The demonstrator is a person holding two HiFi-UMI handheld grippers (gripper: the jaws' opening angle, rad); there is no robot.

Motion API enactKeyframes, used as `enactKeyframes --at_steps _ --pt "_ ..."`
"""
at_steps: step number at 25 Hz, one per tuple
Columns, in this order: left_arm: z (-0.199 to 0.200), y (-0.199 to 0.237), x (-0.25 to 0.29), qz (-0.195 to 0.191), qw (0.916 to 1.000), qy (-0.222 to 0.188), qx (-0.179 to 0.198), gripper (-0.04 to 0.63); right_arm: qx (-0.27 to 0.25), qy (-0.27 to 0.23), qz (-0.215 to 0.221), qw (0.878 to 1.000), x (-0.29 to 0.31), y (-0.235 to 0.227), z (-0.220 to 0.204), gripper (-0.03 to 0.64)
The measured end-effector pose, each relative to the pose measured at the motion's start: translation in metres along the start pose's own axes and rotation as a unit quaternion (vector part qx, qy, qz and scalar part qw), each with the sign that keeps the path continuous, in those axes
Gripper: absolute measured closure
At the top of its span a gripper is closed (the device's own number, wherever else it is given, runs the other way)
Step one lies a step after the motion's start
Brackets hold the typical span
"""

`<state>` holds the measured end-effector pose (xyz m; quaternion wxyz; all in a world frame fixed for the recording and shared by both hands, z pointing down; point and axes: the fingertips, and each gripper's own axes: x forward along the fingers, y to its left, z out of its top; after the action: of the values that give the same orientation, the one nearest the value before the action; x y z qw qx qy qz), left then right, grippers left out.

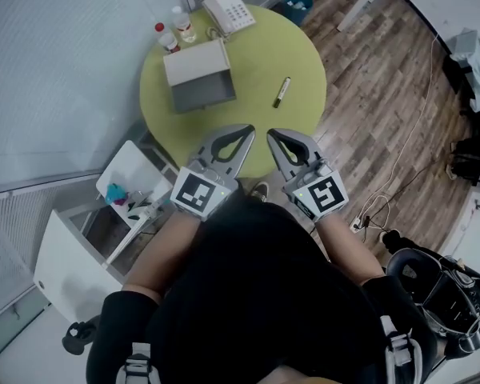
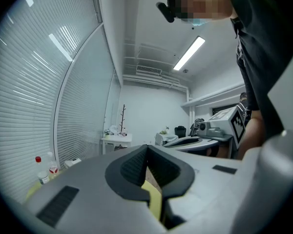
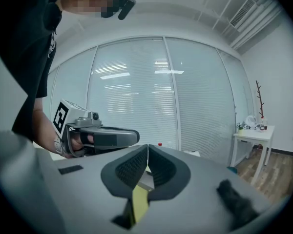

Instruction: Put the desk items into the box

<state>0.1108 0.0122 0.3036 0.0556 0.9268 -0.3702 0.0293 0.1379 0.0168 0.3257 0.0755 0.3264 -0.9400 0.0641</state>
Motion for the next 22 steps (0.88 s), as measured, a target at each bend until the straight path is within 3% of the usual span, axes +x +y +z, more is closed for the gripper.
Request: enactKeyframes --at_steps 9,13,15,22 --pt "-0.017 0.057 0.033 -0.055 0.9984 0.007 -0.011 0.586 0.015 0.029 -0.085 0.996 0.048 -0.049 -0.021 0.598" --pt "-0.031 0.075 0.056 -0.093 0.9945 0.025 -0.042 0.586 0.030 0.040 -0.128 0.991 0.065 -0.071 -0.040 0.598" --pt "-0.042 0.081 0.068 -0.107 0.9930 0.031 -0.040 0.586 0.037 0.046 -0.157 0.986 0.068 -0.087 -0.052 0.598" --pt "-0.077 0.102 0.120 -0.099 0.9944 0.017 -0.033 0.586 0.062 0.072 -0.221 0.971 0.077 -0.152 -0.102 0.598"
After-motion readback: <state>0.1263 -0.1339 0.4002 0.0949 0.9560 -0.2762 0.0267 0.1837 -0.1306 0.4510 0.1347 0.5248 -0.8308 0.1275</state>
